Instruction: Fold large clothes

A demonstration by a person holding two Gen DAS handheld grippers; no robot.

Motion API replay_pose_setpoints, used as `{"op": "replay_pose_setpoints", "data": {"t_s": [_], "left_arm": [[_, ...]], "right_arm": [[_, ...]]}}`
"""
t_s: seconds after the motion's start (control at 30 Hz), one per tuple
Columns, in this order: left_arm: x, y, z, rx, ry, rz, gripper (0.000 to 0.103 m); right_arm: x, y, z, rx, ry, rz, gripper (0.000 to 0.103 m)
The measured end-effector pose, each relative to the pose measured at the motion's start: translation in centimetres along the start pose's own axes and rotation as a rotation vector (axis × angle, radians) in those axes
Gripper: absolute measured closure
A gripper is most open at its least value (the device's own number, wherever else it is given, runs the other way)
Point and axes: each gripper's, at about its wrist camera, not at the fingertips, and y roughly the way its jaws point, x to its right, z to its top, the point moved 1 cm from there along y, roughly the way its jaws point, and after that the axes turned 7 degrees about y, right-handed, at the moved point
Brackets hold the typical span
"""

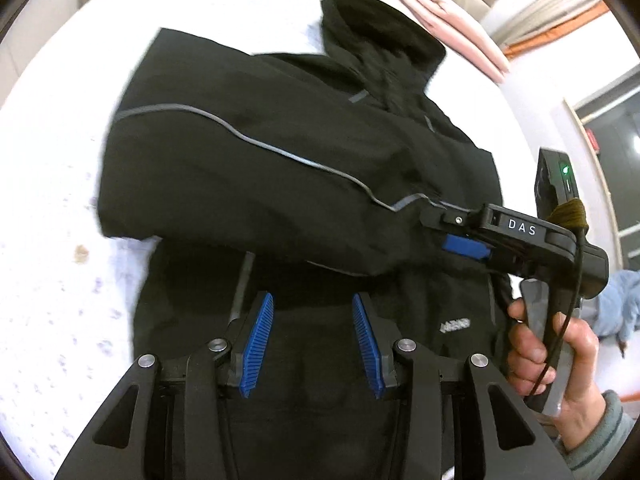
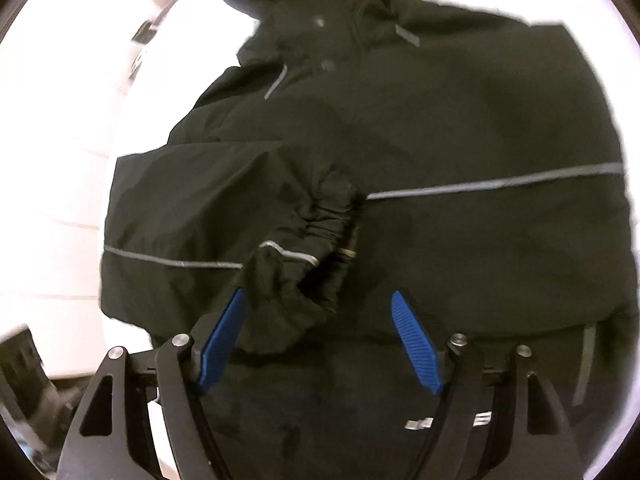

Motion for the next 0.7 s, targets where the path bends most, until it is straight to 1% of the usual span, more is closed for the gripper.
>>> {"op": "replay_pose_setpoints", "data": {"t_s": [0.03,0.07,0.1,0.13,0.17,0.23,0.33,0.43,0.47,0.5,0.53,0.6,0.63,0.7], "left_arm": [[-0.4,-0.2,0.2,0.007,-0.005,0.015,0.060],[-0.8,-0.4,0.2,0.015,-0.010,0.022,0.060],[-1.2,-0.7,0.4,0.023,-0.018,0.025,0.060],[-1.6,-1.0,0.7,0.031,-0.023,0.027,0.060],[-1.8,-1.1,1.0,0.041,-0.026,0.034,0.060],[-2.0,-1.6,2.1,0.072,-0.026,0.057,0.060],[-2.1,-3.0,3.9,0.123,-0.005,0.087,0.060],[-2.0,-3.9,6.0,0.165,0.012,0.079,0.060],[-2.0,-3.9,6.6,0.173,0.018,0.078,0.060],[-1.9,-3.8,7.2,0.179,0.026,0.079,0.060],[-1.8,-3.5,7.8,0.179,0.036,0.081,0.060],[-1.5,-2.1,8.8,0.166,0.050,0.085,0.060],[-1.2,-1.0,9.3,0.153,0.059,0.082,0.060],[-1.0,1.9,10.0,0.098,0.073,0.092,0.060]], "right_arm": [[0.1,0.3,0.2,-0.008,0.024,0.046,0.049],[0.0,0.3,0.2,-0.010,0.039,0.085,0.065],[-0.2,0.1,0.1,-0.007,0.039,0.104,0.069],[-0.7,-0.3,0.0,0.005,0.030,0.131,0.071],[-1.3,-0.8,-0.2,0.014,0.016,0.140,0.074],[-2.4,-2.1,-0.6,0.038,-0.011,0.134,0.076],[-3.6,-5.9,-0.6,0.115,-0.067,0.127,0.078],[-3.8,-10.4,0.4,0.220,-0.116,0.077,0.078],[-3.5,-12.3,0.9,0.265,-0.133,0.045,0.078],[-2.9,-13.9,0.9,0.289,-0.141,0.026,0.078],[-2.1,-15.4,1.5,0.322,-0.149,-0.016,0.078],[-0.4,-17.1,2.4,0.360,-0.156,-0.098,0.078],[0.8,-17.5,3.1,0.376,-0.156,-0.162,0.078],[3.2,-16.8,4.0,0.363,-0.146,-0.244,0.078]]}}
